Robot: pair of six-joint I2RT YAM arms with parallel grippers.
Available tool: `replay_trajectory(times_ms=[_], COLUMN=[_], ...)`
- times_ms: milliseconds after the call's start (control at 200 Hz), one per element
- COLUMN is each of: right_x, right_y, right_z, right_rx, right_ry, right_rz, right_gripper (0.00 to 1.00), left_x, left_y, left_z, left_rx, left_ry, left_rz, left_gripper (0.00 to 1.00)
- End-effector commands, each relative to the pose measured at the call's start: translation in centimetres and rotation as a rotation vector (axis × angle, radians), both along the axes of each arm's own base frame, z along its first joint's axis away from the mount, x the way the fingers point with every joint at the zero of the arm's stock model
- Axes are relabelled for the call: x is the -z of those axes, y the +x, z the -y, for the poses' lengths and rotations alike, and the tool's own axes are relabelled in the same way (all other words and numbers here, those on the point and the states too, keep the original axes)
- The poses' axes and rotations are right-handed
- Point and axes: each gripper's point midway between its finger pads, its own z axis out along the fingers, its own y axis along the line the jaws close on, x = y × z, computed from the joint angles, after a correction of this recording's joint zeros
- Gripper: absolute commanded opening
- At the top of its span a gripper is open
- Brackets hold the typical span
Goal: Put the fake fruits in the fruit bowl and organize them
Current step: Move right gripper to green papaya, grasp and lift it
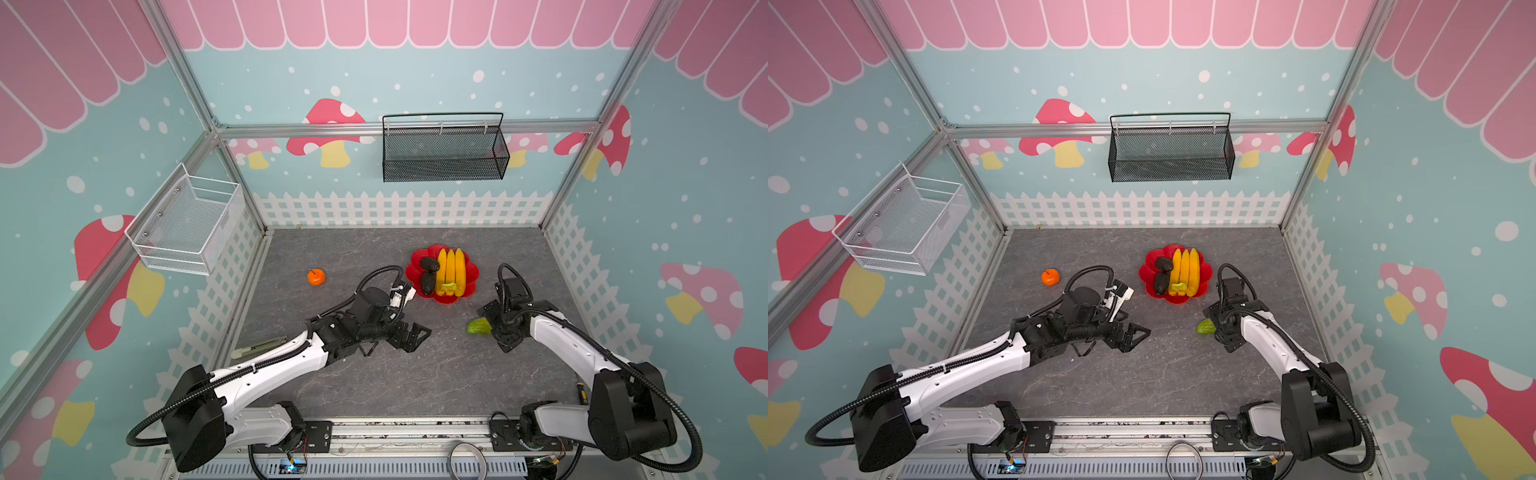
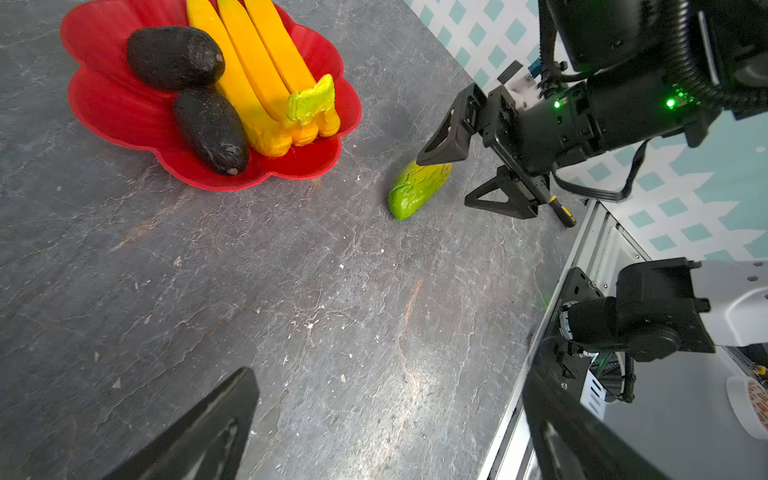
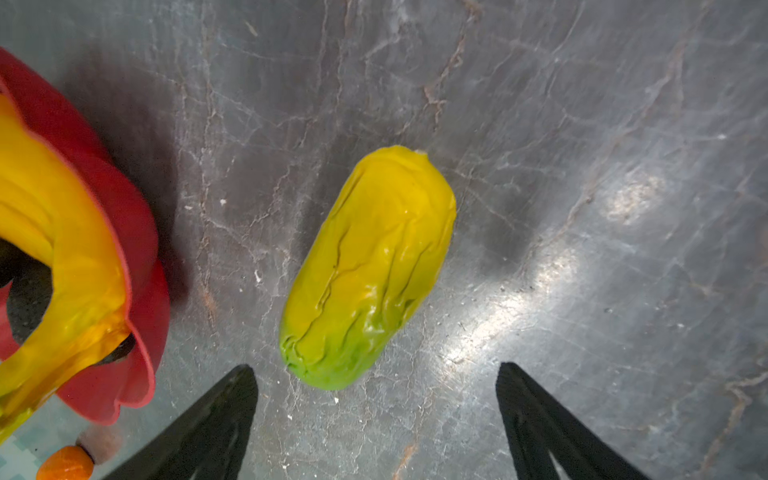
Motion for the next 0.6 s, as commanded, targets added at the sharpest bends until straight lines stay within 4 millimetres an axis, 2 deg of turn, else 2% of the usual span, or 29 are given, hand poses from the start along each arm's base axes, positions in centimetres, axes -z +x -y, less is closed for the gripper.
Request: replay_trajectory(times_ms=[0, 155, 365, 465, 596], right_x=[-0.2, 1.1, 2.3, 2.7, 3.2], right_y=[0.6, 0.8, 1.6, 1.7, 1.6], right_z=[0.7, 1.0, 0.7, 0.8, 0.8], right_rx=[0.09, 0.095, 0.076, 0.076, 0.074], right_ry=[-0.017, -0.04, -0.038, -0.049, -0.045], right_rz=[0.024, -0.004, -0.005, -0.006, -0.005], right_gripper=[0.92, 0.9, 0.81, 0.66, 0.6], left_x=[-0.4, -0.2, -0.2, 0.0, 0.2], left_y=[0.0, 0.1, 0.1, 0.0, 0.1], left_z=[-0.2, -0.2, -0.2, -0.4, -0.6], left_rx=[-0.009, -0.012, -0.019, -0.025, -0.035], left_ry=[-0.009, -0.007, -0.008, -0.004, 0.001], left_rz=[0.023, 0.019, 0.014, 0.011, 0.011], left_gripper=[0.99, 0.99, 0.99, 0.99, 0.99])
